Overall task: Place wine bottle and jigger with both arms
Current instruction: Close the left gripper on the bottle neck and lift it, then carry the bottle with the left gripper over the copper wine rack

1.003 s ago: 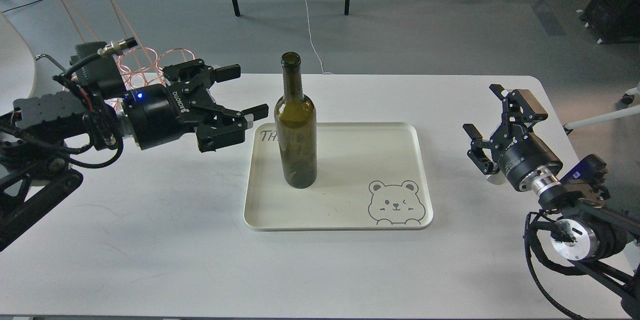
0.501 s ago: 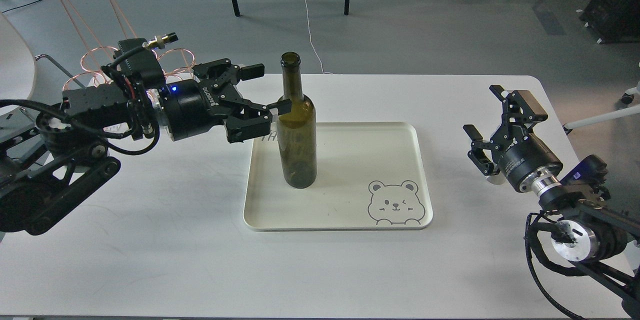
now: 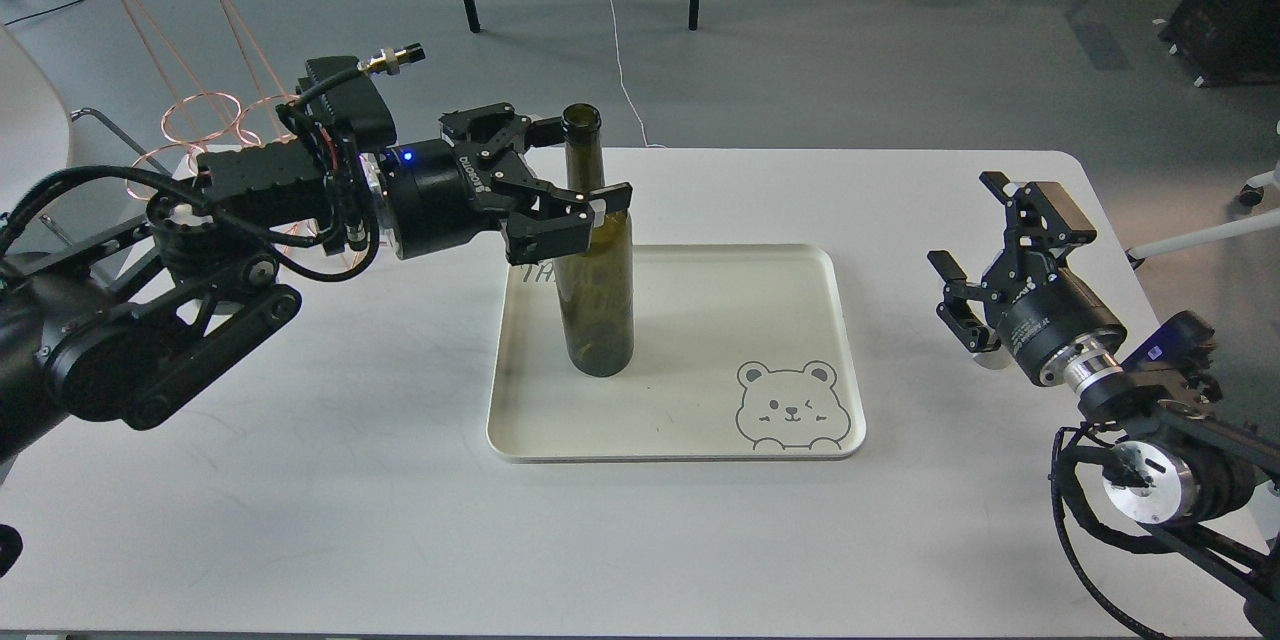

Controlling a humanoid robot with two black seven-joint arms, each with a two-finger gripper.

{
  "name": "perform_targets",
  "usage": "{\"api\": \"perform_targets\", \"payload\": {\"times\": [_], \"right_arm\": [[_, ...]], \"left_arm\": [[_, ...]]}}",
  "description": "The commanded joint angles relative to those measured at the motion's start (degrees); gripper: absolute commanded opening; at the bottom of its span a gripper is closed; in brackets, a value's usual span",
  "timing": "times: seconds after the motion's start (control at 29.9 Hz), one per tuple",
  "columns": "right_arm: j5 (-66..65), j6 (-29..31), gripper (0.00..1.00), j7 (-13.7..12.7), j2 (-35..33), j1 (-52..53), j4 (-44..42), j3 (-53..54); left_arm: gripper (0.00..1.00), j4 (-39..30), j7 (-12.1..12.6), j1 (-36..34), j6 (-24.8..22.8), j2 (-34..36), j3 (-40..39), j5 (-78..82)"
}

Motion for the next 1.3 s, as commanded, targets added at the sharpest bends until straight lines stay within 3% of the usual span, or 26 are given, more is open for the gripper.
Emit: {"api": "perform_targets", "payload": {"times": [0.0, 0.1, 0.2, 0.27, 0.53, 0.74, 0.84, 1.0, 1.27], "right_arm": [[-0.1, 0.0, 0.98, 0.0, 0.0, -0.1, 0.0, 0.0], [-1.5, 0.0, 0.98, 0.0, 0.1, -0.3, 0.0, 0.0], [-1.9, 0.0, 0.98, 0.0, 0.2, -0.4, 0.0, -0.5], [-1.9, 0.0, 0.98, 0.0, 0.4, 0.0, 0.0, -1.5], [-1.9, 0.0, 0.98, 0.0, 0.5, 0.2, 0.0, -1.7], [-1.9, -0.1, 0.98, 0.0, 0.6, 0.3, -0.4, -1.7], [-1.9, -0.1, 0.98, 0.0, 0.6, 0.3, -0.9, -1.7], [-1.9, -0.1, 0.98, 0.0, 0.6, 0.1, -0.9, -1.7], [-1.9, -0.1, 0.98, 0.0, 1.8, 0.3, -2.0, -1.5]], "left_arm": [[0.54, 0.0, 0.0, -0.1, -0.2, -0.5, 0.0, 0.1], [0.35, 0.0, 0.0, -0.6, -0.2, -0.8, 0.1, 0.1], [0.29, 0.0, 0.0, -0.8, -0.1, -0.8, 0.1, 0.1], [0.19, 0.0, 0.0, -1.3, -0.1, -0.8, 0.1, 0.2], [0.15, -0.3, 0.0, -4.9, 0.1, -0.1, -0.2, -0.6], [0.15, 0.3, 0.0, -14.4, -3.0, 9.1, 0.2, -8.7], [0.15, 3.8, 0.0, -17.0, -5.8, 12.8, 0.3, -10.7], [0.16, 10.4, 0.0, -19.3, -5.9, 17.3, 0.3, -10.8], [0.16, 18.4, 0.0, -19.4, -5.2, 18.3, 0.4, -10.4]]}}
